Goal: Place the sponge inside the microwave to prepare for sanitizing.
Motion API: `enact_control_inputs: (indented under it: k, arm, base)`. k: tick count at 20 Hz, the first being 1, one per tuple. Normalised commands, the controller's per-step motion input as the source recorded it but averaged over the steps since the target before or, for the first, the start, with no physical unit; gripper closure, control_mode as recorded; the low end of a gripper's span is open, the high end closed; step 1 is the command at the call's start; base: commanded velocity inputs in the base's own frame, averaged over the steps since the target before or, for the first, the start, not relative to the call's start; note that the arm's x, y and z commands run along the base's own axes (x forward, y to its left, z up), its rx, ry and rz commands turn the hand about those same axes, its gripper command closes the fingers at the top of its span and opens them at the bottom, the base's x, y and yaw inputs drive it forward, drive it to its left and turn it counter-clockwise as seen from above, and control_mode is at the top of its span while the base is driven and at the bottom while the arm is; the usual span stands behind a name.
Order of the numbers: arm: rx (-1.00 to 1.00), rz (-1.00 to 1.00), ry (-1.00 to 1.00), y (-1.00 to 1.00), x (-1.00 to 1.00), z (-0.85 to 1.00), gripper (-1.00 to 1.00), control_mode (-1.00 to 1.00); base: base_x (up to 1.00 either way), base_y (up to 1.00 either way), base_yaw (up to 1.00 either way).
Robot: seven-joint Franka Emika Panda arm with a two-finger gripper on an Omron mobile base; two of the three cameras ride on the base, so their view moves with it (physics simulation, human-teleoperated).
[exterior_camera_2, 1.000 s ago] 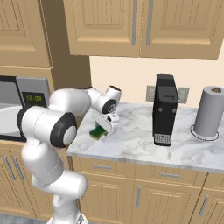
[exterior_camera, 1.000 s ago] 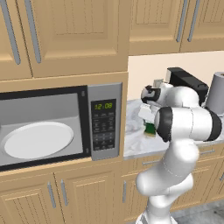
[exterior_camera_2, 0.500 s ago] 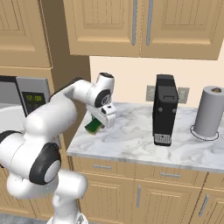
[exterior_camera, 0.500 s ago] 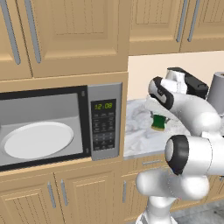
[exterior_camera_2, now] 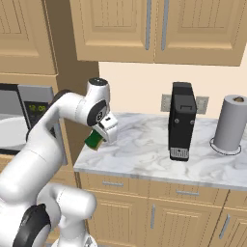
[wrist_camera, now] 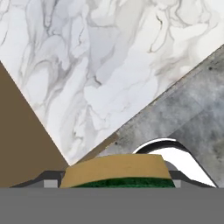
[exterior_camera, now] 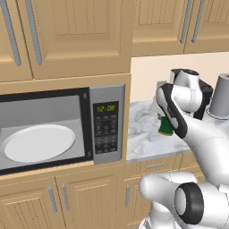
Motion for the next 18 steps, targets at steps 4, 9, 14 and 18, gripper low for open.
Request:
enact_control_inputs:
  k: [4,9,14,18]
  arm:
    - [0.0,0.0,0.02,0.02,-0.09,0.34,1.0,-1.0]
    - [0.0,0.0,0.21,0.01,0.0,0.13,1.0,-1.0]
    - [-0.01,0.0,0.02,0.0,-0.07,0.0,1.0,-1.0]
    - [0.0,0.0,-0.01,0.0,-0.05,-0.11,1.0,-1.0]
  base:
    - [0.0,0.0,0.0]
    - [0.0,0.0,0.0]
    - [0.0,0.0,0.0]
    - [0.0,0.0,0.0]
